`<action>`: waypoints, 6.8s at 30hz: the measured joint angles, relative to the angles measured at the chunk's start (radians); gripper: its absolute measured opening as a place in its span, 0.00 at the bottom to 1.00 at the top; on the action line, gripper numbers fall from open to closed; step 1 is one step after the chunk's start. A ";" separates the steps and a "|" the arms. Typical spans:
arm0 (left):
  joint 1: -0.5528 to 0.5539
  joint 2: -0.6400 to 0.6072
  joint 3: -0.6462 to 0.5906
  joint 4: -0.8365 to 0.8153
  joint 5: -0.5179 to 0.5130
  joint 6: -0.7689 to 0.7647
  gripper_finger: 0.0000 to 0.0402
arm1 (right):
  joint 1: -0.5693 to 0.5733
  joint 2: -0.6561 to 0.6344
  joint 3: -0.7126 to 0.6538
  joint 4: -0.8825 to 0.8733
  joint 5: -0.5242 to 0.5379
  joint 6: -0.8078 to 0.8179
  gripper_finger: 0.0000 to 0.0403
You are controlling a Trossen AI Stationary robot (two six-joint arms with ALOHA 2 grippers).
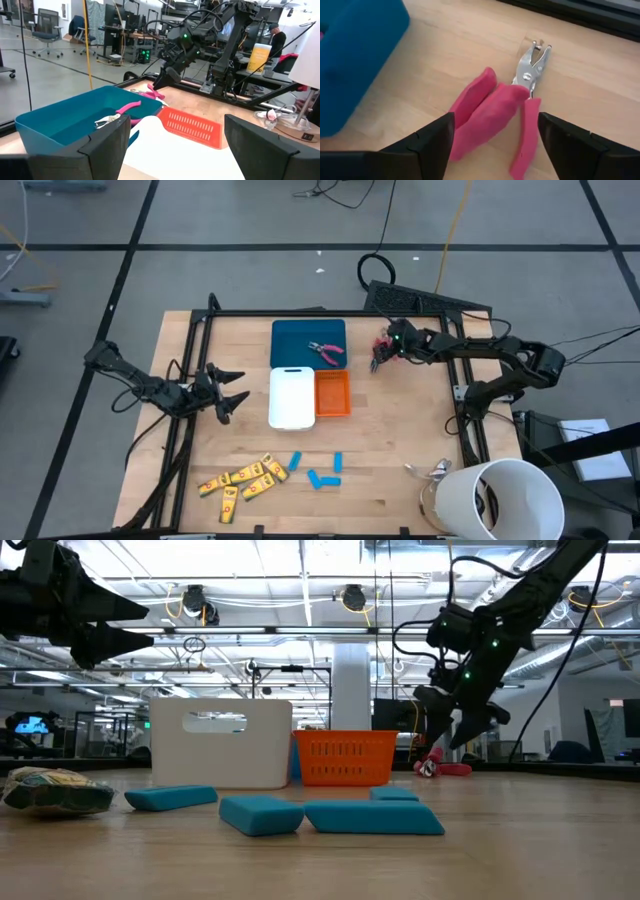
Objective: Pick & Place School Supplies
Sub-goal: Put the pink hole puncher into the blue bin
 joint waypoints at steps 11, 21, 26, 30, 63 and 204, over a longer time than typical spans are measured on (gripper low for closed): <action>0.000 0.000 0.000 0.000 0.000 0.000 0.81 | -0.001 0.000 -0.061 0.166 -0.027 0.006 0.69; 0.000 0.000 0.000 0.000 0.000 0.000 0.81 | -0.001 0.024 -0.061 0.213 -0.050 0.006 0.69; 0.000 0.000 0.000 0.000 0.001 0.000 0.81 | -0.005 0.095 -0.061 0.221 -0.053 0.014 0.69; 0.000 0.000 0.000 0.000 0.001 0.000 0.81 | -0.007 0.145 -0.061 0.301 -0.055 0.028 0.69; 0.000 0.000 0.000 0.000 0.001 0.000 0.81 | -0.006 0.159 -0.061 0.365 -0.131 0.002 0.51; 0.000 0.000 0.000 0.000 0.001 0.000 0.81 | 0.102 0.159 0.336 0.500 -0.315 -0.371 0.20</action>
